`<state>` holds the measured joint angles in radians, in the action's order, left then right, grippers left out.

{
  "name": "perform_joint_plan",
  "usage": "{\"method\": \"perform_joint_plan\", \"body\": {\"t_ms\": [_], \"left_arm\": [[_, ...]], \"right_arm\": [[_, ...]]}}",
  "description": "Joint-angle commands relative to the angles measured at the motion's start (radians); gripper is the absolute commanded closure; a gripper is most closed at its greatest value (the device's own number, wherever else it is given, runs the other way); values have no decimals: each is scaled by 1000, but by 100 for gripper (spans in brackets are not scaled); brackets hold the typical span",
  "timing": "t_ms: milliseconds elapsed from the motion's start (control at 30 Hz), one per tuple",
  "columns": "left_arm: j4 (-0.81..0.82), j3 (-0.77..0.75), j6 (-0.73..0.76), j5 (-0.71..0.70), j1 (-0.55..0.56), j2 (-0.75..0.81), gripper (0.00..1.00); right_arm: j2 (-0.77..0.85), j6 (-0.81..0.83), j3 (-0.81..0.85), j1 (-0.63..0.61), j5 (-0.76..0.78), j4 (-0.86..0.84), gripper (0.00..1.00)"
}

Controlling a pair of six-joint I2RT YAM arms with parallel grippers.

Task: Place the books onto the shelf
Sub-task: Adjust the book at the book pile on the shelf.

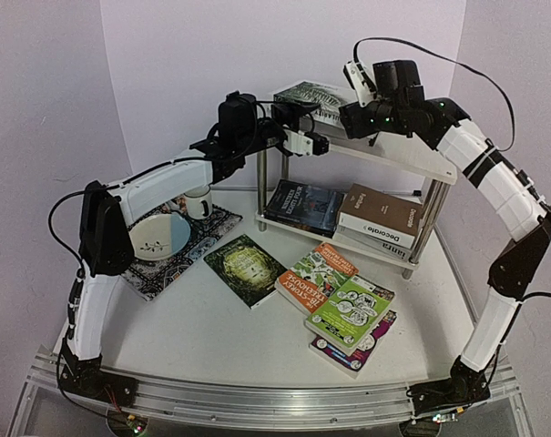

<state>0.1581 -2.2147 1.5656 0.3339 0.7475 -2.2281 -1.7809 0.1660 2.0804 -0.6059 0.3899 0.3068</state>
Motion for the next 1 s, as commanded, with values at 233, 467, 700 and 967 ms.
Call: {"method": "perform_joint_plan", "body": {"t_ms": [233,467,700,967], "left_arm": [[38,116,-338,-6,6,252,18],[188,197,-978,-158,4,333,18],[192,203,-1247,-299,0,343,19],[192,251,-1304,-375,-4,368,21]], "right_arm": [[29,22,-10,2,11,-46,8],[69,-16,-66,8,16,-44,2],[111,-80,-94,58,-67,-15,2],[156,-100,-116,101,-113,18,2]]}}
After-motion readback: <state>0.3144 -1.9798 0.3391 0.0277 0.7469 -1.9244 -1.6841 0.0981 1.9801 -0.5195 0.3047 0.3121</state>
